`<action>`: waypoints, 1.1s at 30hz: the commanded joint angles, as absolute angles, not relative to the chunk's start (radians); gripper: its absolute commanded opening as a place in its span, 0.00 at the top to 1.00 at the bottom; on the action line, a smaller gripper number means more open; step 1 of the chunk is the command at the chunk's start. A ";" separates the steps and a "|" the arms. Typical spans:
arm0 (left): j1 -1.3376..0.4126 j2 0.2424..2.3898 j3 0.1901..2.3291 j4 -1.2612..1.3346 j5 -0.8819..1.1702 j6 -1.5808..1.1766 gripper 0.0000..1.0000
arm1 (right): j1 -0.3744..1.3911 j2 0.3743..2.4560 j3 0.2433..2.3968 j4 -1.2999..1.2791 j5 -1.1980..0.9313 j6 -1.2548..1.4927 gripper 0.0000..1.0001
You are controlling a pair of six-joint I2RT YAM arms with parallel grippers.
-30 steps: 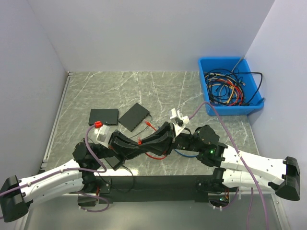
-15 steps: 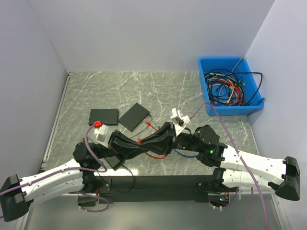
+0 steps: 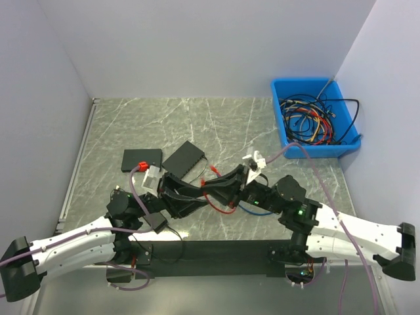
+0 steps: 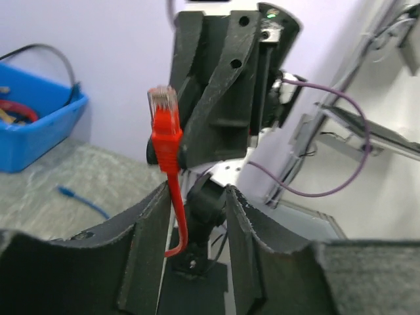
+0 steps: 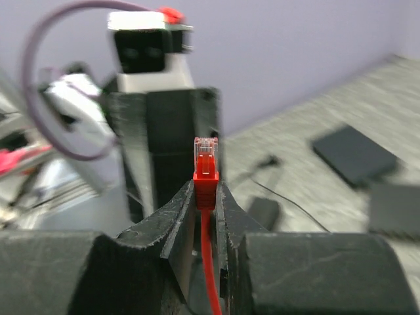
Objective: Insert the plug into the switch port
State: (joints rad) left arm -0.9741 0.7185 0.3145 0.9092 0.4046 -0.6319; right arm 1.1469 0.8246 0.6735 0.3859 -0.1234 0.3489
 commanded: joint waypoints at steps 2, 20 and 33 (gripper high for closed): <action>-0.974 0.666 0.351 0.766 0.324 -0.556 0.55 | 1.088 0.680 0.649 0.169 0.129 0.279 1.00; -0.412 0.892 0.397 0.537 0.024 -0.722 0.43 | 1.019 1.405 0.848 -0.002 0.250 0.279 1.00; -0.264 1.515 0.652 0.810 0.215 -0.700 0.46 | 0.910 1.698 1.083 0.025 0.057 0.219 1.00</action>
